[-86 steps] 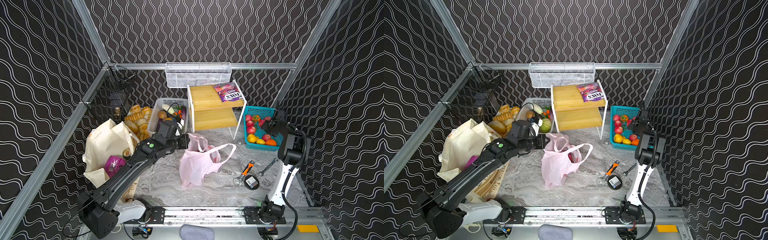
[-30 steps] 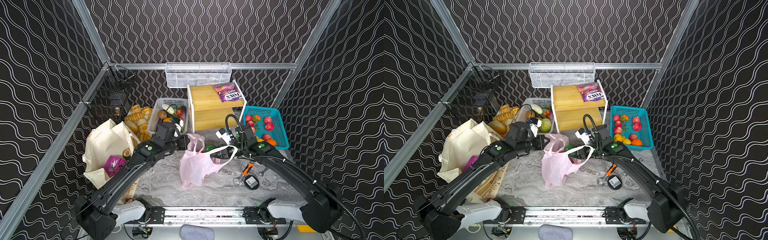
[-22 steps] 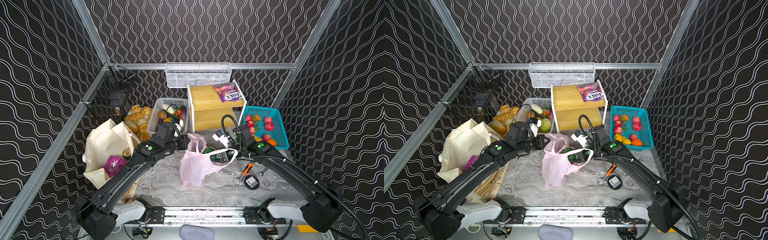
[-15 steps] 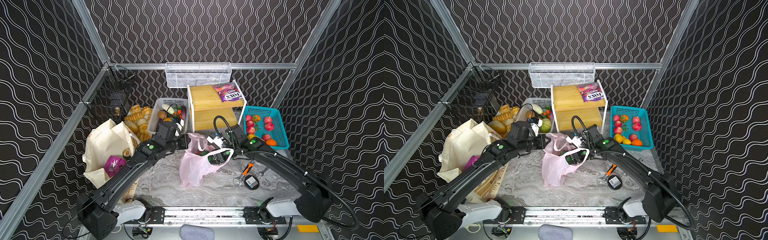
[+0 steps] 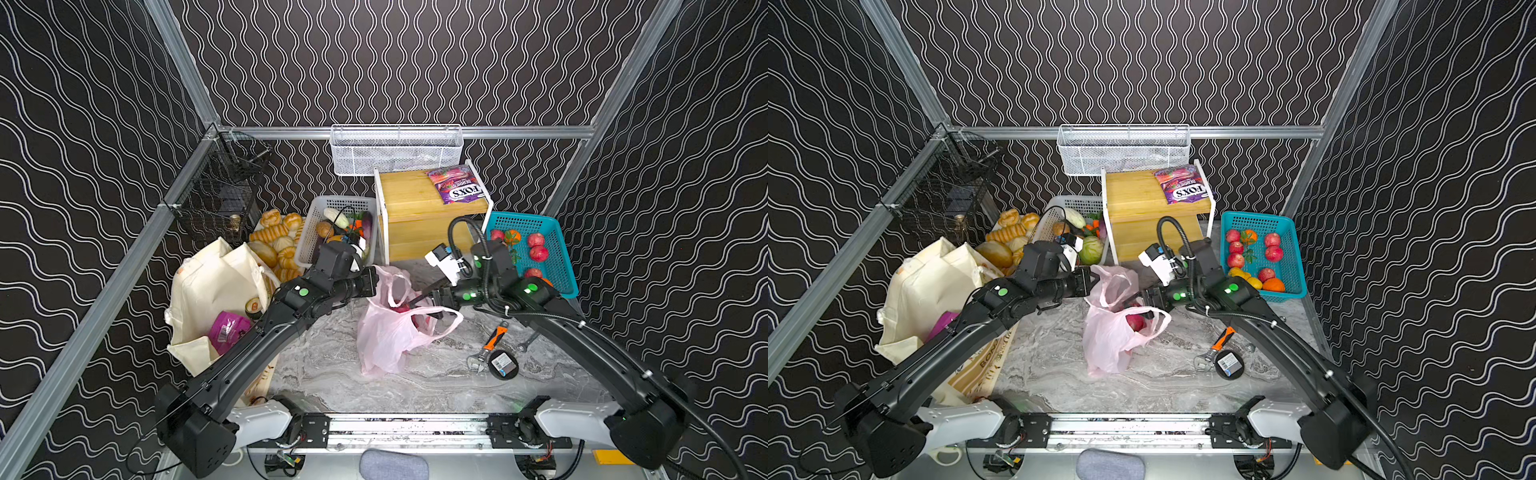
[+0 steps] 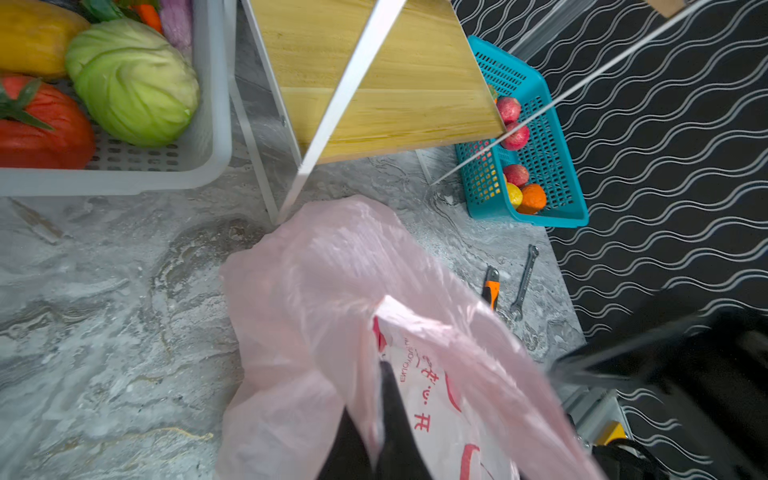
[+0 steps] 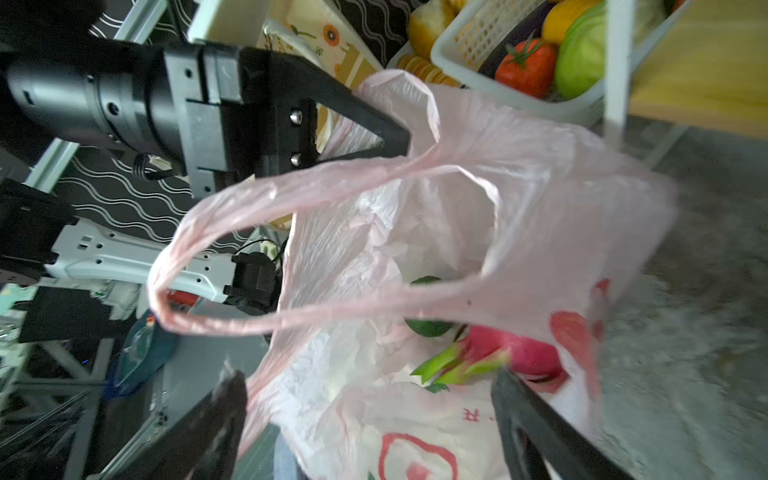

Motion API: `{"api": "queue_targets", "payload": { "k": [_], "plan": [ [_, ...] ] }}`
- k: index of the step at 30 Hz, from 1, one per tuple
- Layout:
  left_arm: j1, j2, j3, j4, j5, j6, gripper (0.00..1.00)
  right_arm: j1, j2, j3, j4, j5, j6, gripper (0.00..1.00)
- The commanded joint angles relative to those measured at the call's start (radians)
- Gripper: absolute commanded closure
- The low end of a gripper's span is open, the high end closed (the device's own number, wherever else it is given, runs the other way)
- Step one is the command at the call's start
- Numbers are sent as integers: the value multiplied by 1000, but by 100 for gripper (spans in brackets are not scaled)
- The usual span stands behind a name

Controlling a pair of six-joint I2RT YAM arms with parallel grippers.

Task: Place the mixed food into the grocery bags and tie them
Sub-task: 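Carry the green fruit into the pink bag held by the left gripper, then release the green fruit and return the right gripper to the teal basket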

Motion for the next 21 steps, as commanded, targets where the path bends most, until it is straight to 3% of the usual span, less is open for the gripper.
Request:
{"api": "queue_targets", "payload": {
  "k": [1, 3, 9, 15, 17, 21],
  "plan": [
    [5, 1, 11, -10, -36, -1, 100, -10, -90, -38, 49, 117, -44, 7],
    [8, -1, 16, -21, -53, 2, 100, -10, -146, -35, 39, 149, -87, 6],
    [31, -20, -14, 18, -43, -16, 100, -12, -253, -50, 23, 409, -184, 0],
    [35, -29, -15, 8, -42, -7, 100, -55, -352, -136, 194, 689, -116, 1],
    [35, -32, -20, 14, -38, -11, 100, -145, -331, -122, 187, 686, -56, 5],
    [36, -38, -33, 34, -19, -20, 100, -428, -213, -96, 124, 606, 133, 18]
  ]
}}
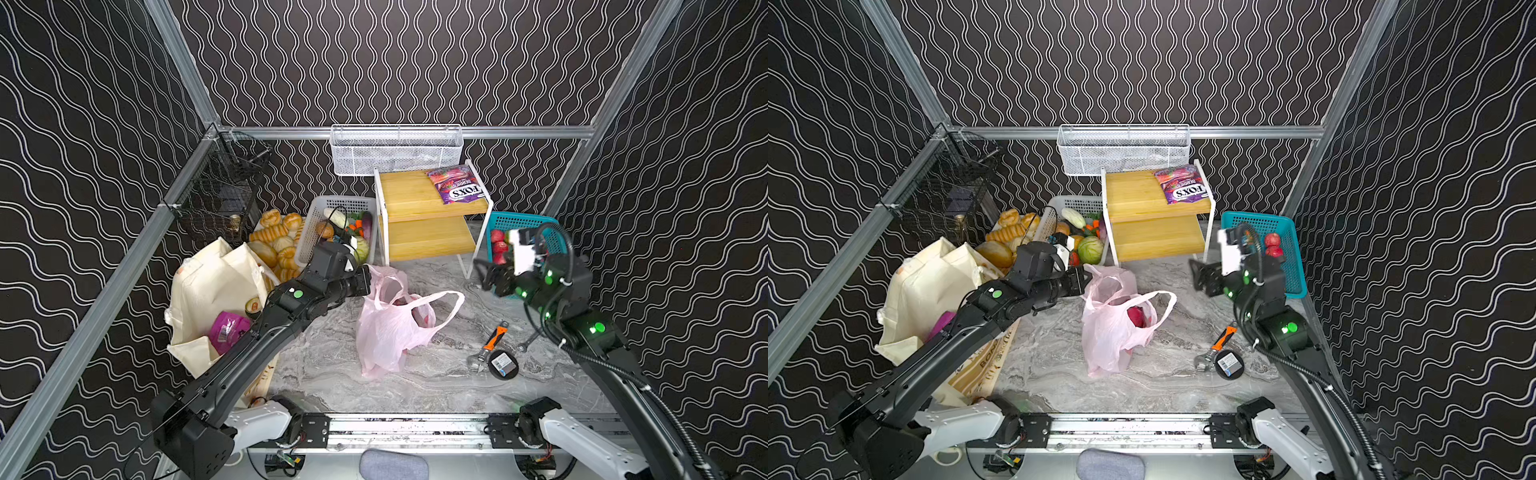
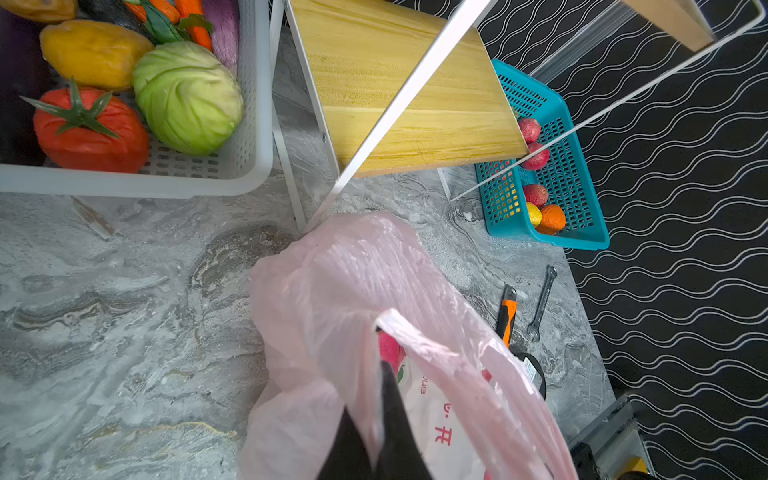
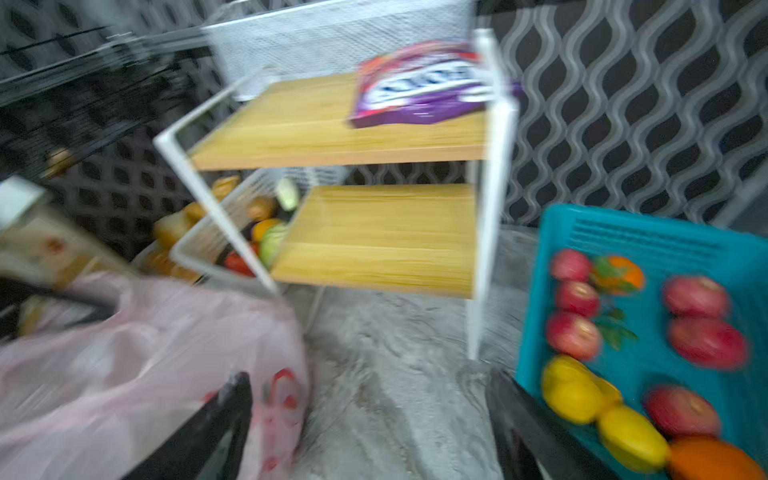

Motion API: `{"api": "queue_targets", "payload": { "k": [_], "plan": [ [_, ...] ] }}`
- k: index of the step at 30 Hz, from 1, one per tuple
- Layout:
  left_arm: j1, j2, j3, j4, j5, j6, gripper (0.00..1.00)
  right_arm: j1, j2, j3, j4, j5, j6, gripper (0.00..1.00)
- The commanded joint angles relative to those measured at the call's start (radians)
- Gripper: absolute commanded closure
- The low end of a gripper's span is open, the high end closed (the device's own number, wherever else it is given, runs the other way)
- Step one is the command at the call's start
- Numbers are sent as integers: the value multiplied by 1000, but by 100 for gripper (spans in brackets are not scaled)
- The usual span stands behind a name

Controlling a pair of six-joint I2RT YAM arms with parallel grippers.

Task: Place the mixed food into the grocery bags and tie them
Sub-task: 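Release the green fruit and return the right gripper to the teal basket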

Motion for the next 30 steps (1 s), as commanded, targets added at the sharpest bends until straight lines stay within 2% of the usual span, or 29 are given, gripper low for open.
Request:
{"api": "queue_targets", "payload": {
  "k": [1, 5, 7, 9, 12, 16, 19, 21, 24, 30],
  "plan": [
    [3, -6, -7, 31, 20, -13, 100, -164, 102, 19, -34, -35, 199, 22],
    [2, -9, 1, 12, 22, -4, 100, -348, 312, 79, -156, -146, 332, 26],
    [3, -16, -3, 16, 22, -2, 100, -403, 404, 85, -153, -216, 353, 28],
    [2, -23, -10, 23, 22, -4, 100, -426, 483, 76, -122, -222, 367, 27],
    [3, -20, 1, 7, 14, 4, 100, -429, 605, 121, -137, -196, 371, 32],
    [2, -27, -3, 7, 10, 8, 100, -429, 747, 179, -132, -166, 398, 32],
    [3, -33, -7, 6, 16, 11, 100, -417, 814, 217, -123, -90, 412, 29],
    [2, -35, -12, 5, 16, 12, 100, -414, 856, 243, -108, -88, 397, 30],
    [3, -32, -13, 2, 20, 15, 100, -399, 943, 356, -214, -76, 351, 26],
    [5, -30, -12, 11, 28, 9, 100, -360, 1058, 438, -286, -57, 314, 22]
  ]
}}
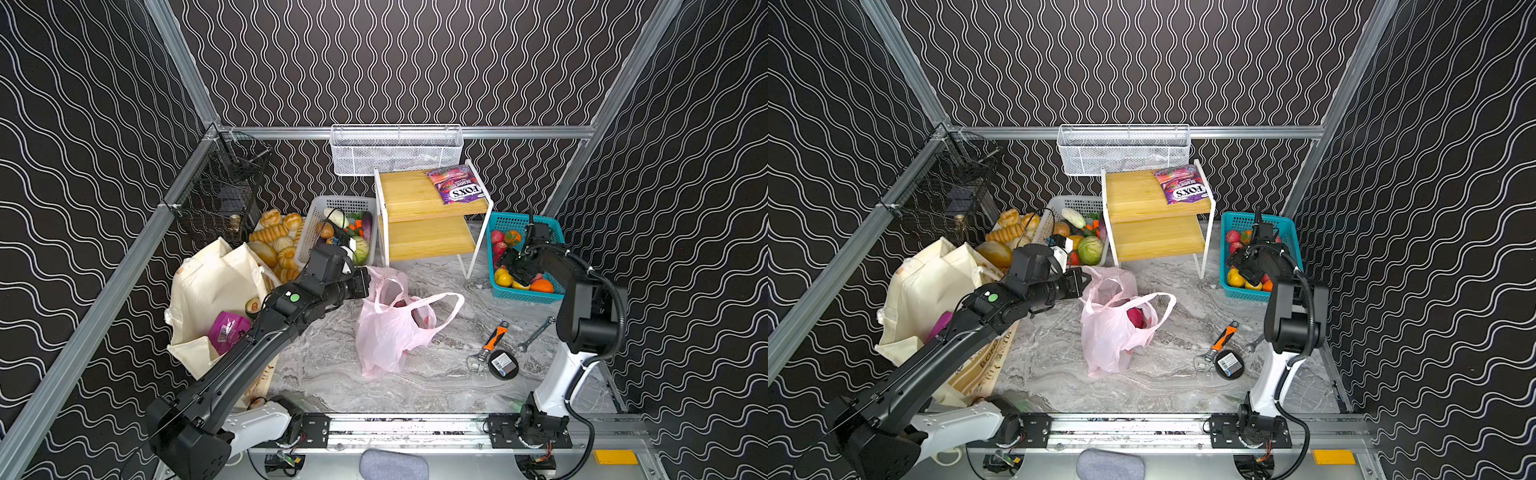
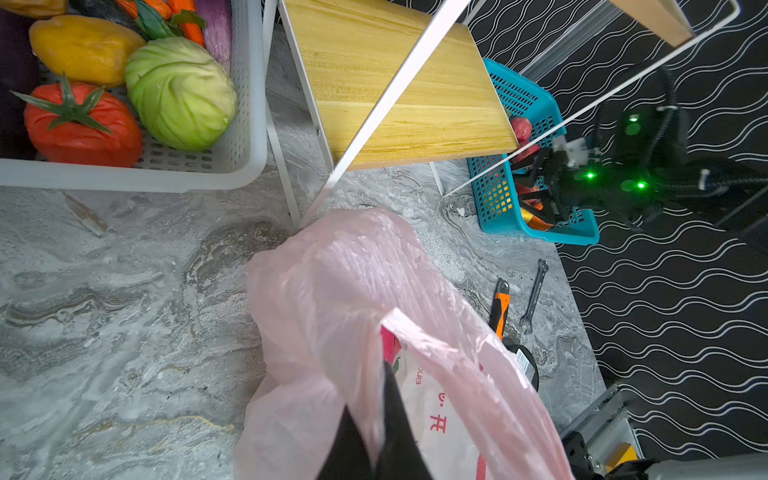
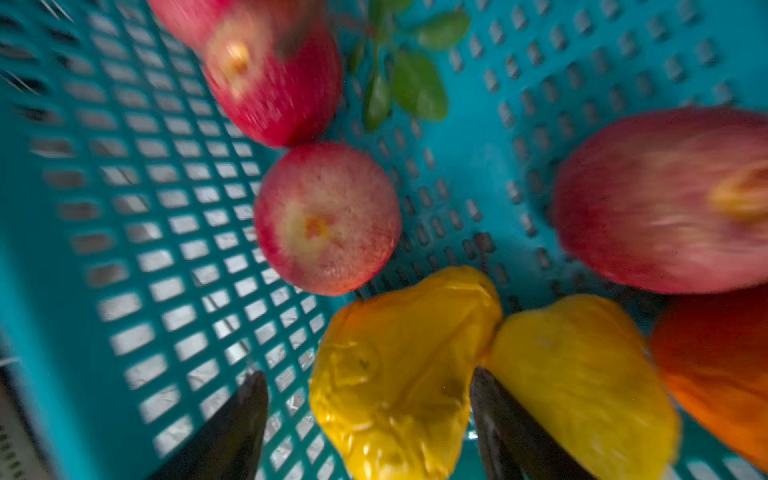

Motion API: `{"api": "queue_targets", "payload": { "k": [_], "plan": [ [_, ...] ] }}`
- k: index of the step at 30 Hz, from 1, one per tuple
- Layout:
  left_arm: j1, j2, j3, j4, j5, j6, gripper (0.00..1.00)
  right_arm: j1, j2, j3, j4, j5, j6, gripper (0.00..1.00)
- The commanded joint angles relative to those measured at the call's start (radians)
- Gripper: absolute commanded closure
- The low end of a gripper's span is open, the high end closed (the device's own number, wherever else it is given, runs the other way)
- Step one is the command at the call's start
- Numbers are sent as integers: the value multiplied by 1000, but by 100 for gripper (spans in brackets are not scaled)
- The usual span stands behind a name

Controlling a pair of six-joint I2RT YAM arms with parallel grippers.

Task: Place the mixed food into the grocery bags and tie them
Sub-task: 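Release the green fruit and return the right gripper to the teal basket, then grasp the yellow pear in the teal basket with the right gripper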

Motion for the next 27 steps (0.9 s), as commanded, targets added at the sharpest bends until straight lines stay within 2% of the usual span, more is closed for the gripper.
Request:
{"api": "queue_targets", "payload": {
  "k": [1, 5, 10, 14, 15, 17, 27],
  "plan": [
    [4, -3, 3, 14, 10, 6, 100, 20, 32, 25, -80, 53, -23, 23],
    [3, -9, 10, -3, -8, 17, 100, 42, 63, 34, -79, 123, -44, 27],
    [3, -16, 13, -11, -16, 22, 100, 47, 107, 75, -86, 108, -66, 25],
    [3, -20, 11, -12, -16, 14, 100, 49, 99, 80, -89, 109, -82, 40],
    [3, -22, 8, -9, -17, 11, 100, 49, 80, 66, -78, 106, -84, 45],
    [4, -25, 3, -7, -18, 11, 100, 49, 34, 41, -53, 111, -86, 48],
    [4, -9, 15, 1, -3, 13, 100, 48, -224, -62, -16, 55, -147, 49]
  ]
}}
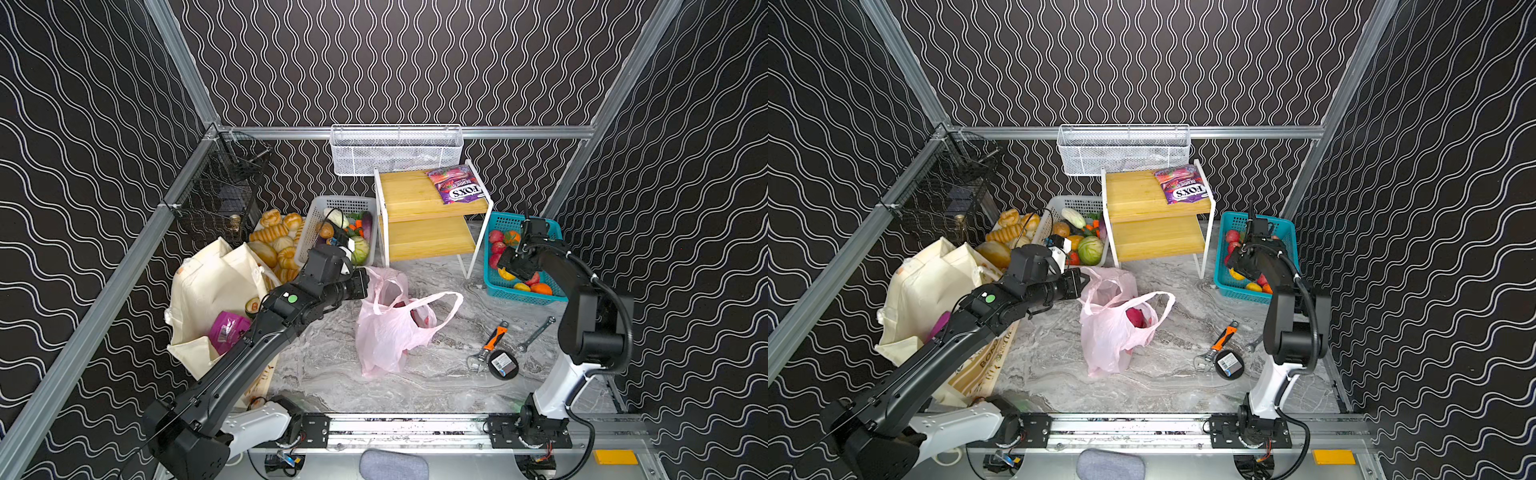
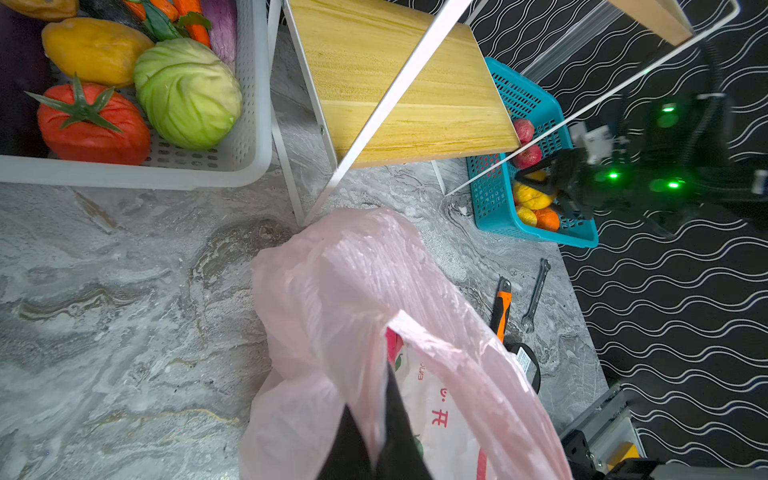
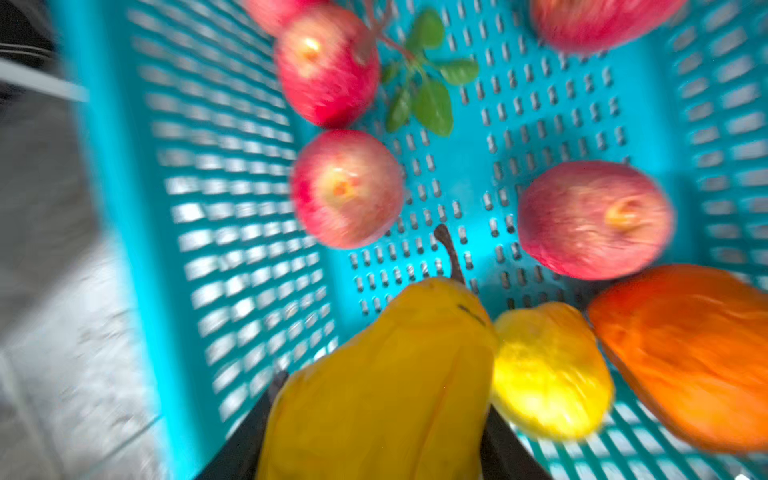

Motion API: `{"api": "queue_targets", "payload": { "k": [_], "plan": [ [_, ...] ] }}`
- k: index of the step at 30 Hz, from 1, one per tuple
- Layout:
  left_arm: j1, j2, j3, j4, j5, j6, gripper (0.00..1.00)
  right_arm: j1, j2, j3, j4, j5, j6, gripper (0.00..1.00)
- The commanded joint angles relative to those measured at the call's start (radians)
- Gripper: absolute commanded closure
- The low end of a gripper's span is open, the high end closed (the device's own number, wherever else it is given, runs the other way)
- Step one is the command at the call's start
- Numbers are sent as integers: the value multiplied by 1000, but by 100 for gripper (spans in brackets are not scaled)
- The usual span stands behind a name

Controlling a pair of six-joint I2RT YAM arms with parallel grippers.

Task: Place the mixed food into the grocery bags and tie them
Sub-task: 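Grasp the yellow pear in the teal basket with the right gripper, then carry the yellow pear into the pink bag held by the left gripper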

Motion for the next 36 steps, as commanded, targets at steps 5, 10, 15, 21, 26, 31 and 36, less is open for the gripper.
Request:
{"api": "queue_targets", "payload": {
  "k": [5, 10, 15, 21, 26, 31, 36],
  "plan": [
    [3, 9, 4, 41, 5, 10, 100, 31, -261, -112, 57, -112, 6, 49],
    [3, 14, -3, 49, 18, 9, 100, 145, -433, -213, 75, -169, 4, 49],
    [3, 17, -1, 45, 13, 17, 100, 293, -522, -264, 7, -240, 13, 49],
    [2, 27, -11, 79, 33, 0, 100, 453, -571, -286, -82, -370, -68, 49],
    [2, 39, -4, 86, 49, 1, 100, 562, -602, -315, -64, -538, -108, 51],
    [3, 33, -8, 88, 49, -2, 100, 658, -574, -283, -84, -631, -165, 53],
    [3, 40, -3, 88, 64, -6, 100, 738, -537, -271, -55, -688, -217, 54]
  ]
}}
